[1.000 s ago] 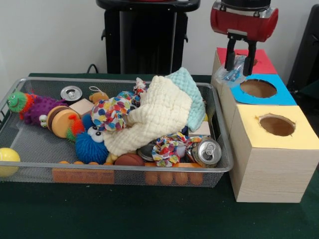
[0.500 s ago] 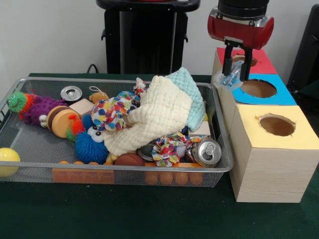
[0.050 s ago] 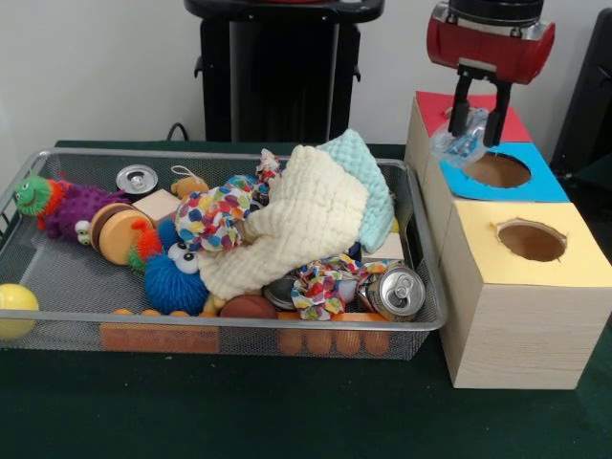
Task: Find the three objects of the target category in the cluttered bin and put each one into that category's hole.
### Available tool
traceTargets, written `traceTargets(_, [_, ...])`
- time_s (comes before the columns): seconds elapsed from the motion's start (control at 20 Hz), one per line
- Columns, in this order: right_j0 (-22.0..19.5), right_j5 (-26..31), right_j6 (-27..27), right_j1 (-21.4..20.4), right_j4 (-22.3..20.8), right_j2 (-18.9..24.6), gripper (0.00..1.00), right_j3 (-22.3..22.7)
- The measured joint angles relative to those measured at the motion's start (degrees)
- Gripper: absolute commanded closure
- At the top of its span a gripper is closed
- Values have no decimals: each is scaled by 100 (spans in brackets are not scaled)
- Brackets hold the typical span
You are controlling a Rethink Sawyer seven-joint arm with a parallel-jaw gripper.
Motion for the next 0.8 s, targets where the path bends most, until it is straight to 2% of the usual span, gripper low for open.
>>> traceTargets(0.8, [165, 0, 0, 15, 95, -7, 100, -25])
